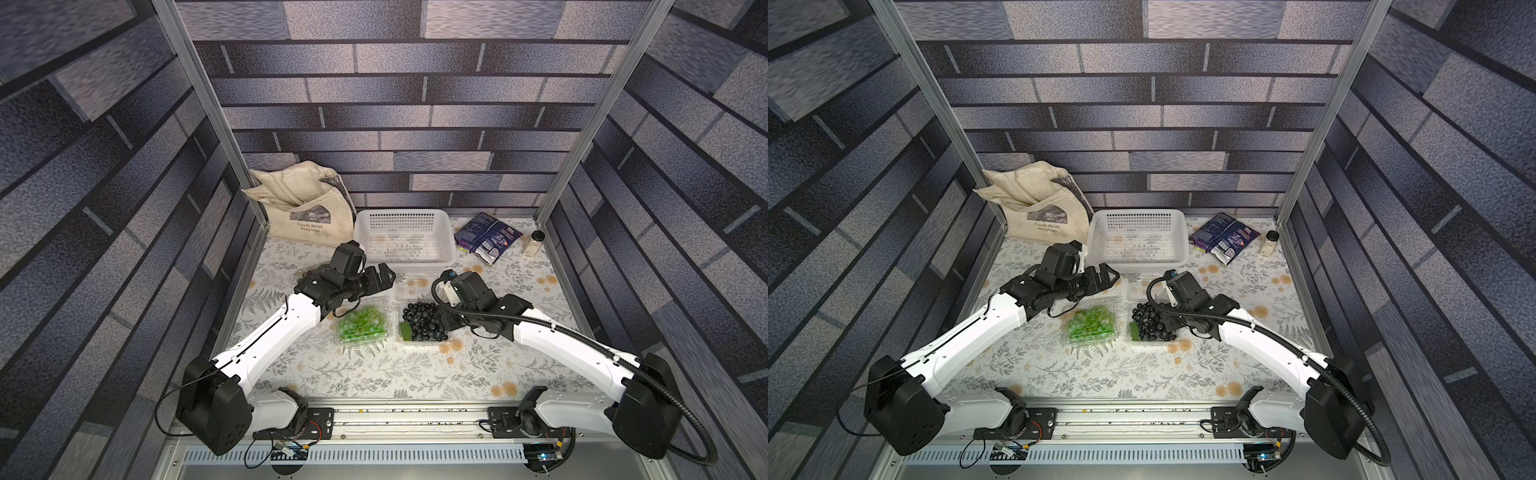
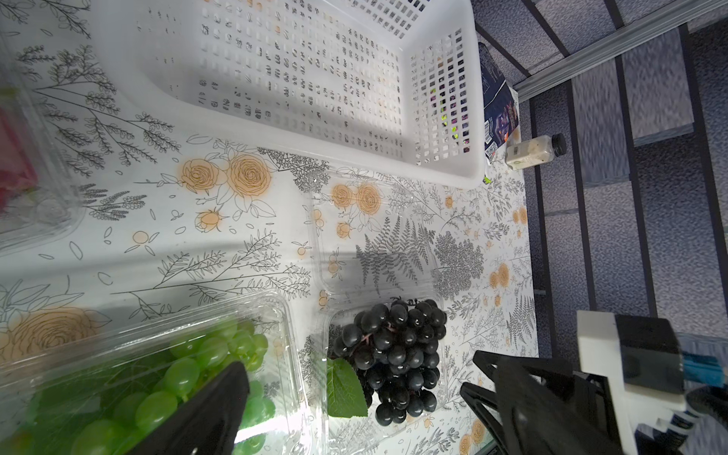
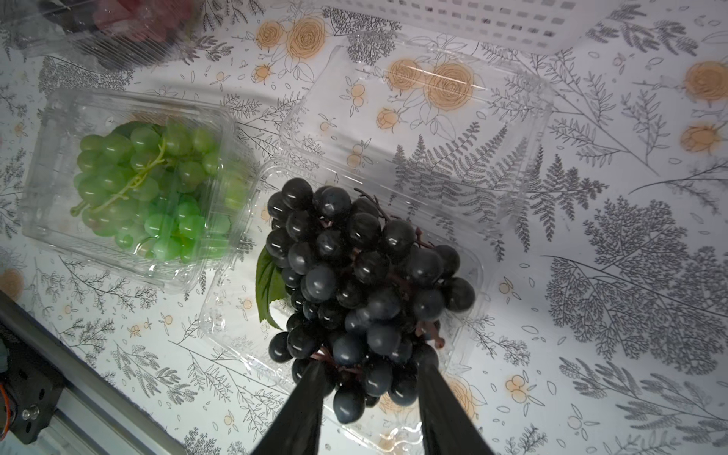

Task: Pack grapes into containers
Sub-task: Place the grape into the packing box.

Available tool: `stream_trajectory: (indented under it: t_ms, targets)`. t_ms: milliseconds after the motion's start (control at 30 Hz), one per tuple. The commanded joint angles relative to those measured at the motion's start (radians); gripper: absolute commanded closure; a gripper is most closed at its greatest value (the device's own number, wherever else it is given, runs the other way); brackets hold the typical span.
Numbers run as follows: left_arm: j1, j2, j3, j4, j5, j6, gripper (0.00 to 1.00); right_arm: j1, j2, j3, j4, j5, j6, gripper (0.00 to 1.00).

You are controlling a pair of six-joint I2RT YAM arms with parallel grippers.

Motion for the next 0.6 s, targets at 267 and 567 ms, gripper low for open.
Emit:
stream_trajectory:
  t_ms: [267, 567]
  targets:
    - [-0.009, 0.008, -0.003, 0.000, -0.002, -0.007, 0.00, -0.012, -0.003, 0.021, -0.095, 0.122, -0.003, 1.00]
    - [-0.009, 0.014, -0.006, -0.001, -0.001, -0.005, 0.00, -0.057, -0.021, 0.014, -0.097, 0.163, -0.010, 0.65]
